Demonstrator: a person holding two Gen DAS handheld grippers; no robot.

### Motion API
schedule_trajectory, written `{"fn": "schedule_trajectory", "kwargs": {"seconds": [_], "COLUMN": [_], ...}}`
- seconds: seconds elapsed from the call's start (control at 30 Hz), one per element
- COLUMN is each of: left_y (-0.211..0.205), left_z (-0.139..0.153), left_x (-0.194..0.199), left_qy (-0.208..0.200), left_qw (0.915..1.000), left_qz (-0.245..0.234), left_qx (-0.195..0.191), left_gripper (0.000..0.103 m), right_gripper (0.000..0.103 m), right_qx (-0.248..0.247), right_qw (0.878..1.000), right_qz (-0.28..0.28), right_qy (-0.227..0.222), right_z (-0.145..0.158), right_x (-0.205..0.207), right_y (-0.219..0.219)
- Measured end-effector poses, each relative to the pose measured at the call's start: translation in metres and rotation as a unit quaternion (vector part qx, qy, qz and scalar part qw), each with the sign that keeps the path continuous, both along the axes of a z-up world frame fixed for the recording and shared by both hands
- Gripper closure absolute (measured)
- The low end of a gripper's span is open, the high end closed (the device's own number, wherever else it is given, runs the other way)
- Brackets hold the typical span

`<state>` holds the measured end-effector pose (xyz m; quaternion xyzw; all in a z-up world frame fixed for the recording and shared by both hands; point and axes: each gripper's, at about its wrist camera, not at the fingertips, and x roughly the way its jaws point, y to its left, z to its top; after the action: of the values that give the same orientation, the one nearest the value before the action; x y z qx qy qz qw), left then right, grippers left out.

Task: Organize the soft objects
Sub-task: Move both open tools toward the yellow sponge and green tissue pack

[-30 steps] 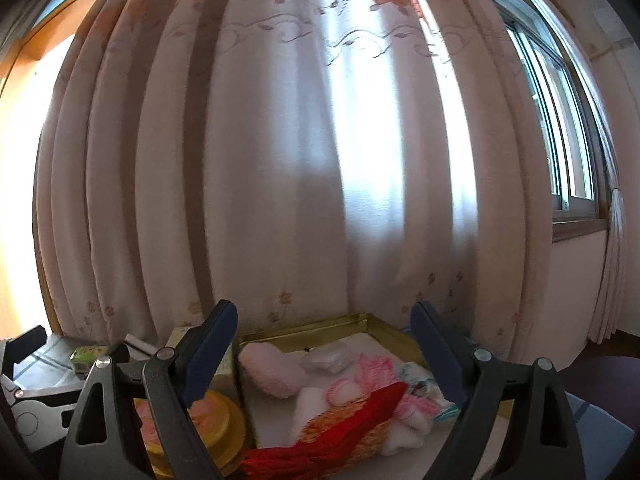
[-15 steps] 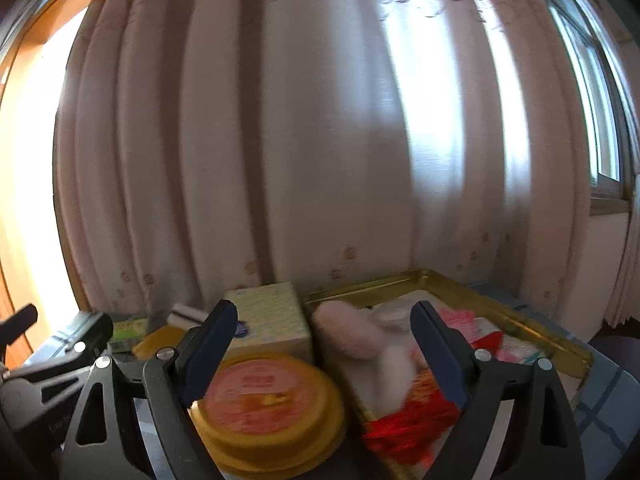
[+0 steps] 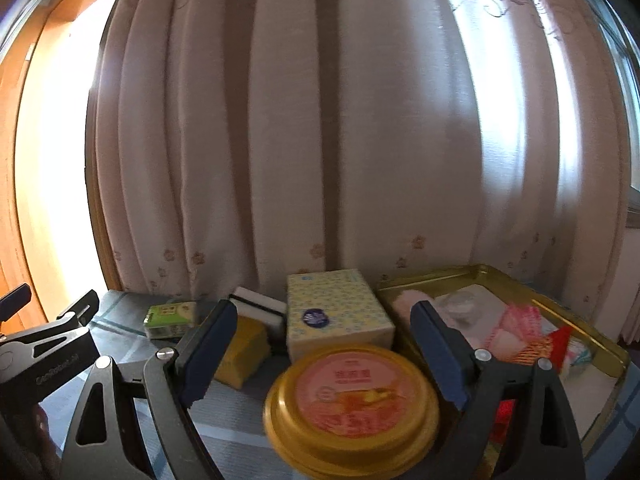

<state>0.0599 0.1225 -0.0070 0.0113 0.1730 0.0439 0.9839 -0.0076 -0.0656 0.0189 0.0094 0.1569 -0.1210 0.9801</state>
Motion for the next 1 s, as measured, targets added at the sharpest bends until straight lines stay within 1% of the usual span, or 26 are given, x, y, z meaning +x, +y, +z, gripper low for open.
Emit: {"fn": "schedule_trajectory", "kwargs": {"seconds": [0.13, 0.2, 0.23, 0.33, 0.4, 0.47, 0.5, 0.6, 0.8, 0.9, 1.0], "left_y": [0.006, 0.012, 0.017, 0.026, 0.032, 0.039, 0.043, 0.055, 0.079, 0.086, 0.086], "left_z": [0.0, -0.001, -0.001, -0.003, -0.004, -0.006, -0.007, -0.01, -0.015, -0.017, -0.018], "left_x": [0.01, 0.016, 0.019, 0.027, 0.028, 0.031, 0.032, 0.034, 0.033, 0.033, 0.035], "left_qy": [0.005, 0.011, 0.016, 0.028, 0.035, 0.042, 0.045, 0.049, 0.051, 0.052, 0.052], "left_qw": [0.9996, 0.9994, 0.9993, 0.9988, 0.998, 0.9964, 0.9958, 0.993, 0.9846, 0.9815, 0.9812], "left_qz": [0.023, 0.03, 0.033, 0.036, 0.04, 0.056, 0.056, 0.07, 0.116, 0.128, 0.13], "left_qx": [0.014, 0.011, 0.003, -0.018, -0.035, -0.048, -0.057, -0.082, -0.12, -0.133, -0.133], "left_gripper": [0.001, 0.001, 0.001, 0.001, 0.001, 0.001, 0.001, 0.001, 0.001, 0.001, 0.001], "right_gripper": [0.013, 0.013, 0.013, 0.013, 0.013, 0.013, 0.013, 0.013, 0.013, 0.013, 0.013], "right_qx": [0.0, -0.002, -0.001, 0.01, 0.022, 0.033, 0.034, 0.039, 0.039, 0.028, 0.017], "right_qw": [1.0, 0.999, 0.999, 0.997, 0.994, 0.991, 0.989, 0.984, 0.975, 0.972, 0.969], "right_qz": [0.019, 0.035, 0.04, 0.052, 0.056, 0.06, 0.062, 0.056, 0.035, 0.008, -0.022], "right_qy": [0.002, 0.01, 0.016, 0.052, 0.087, 0.111, 0.126, 0.163, 0.217, 0.234, 0.246], "right_z": [-0.001, -0.001, -0.002, -0.007, -0.013, -0.018, -0.021, -0.03, -0.046, -0.051, -0.054], "right_x": [0.012, 0.021, 0.026, 0.047, 0.065, 0.078, 0.085, 0.101, 0.129, 0.139, 0.147], "right_y": [0.015, 0.027, 0.031, 0.045, 0.052, 0.057, 0.061, 0.068, 0.079, 0.084, 0.089]}}
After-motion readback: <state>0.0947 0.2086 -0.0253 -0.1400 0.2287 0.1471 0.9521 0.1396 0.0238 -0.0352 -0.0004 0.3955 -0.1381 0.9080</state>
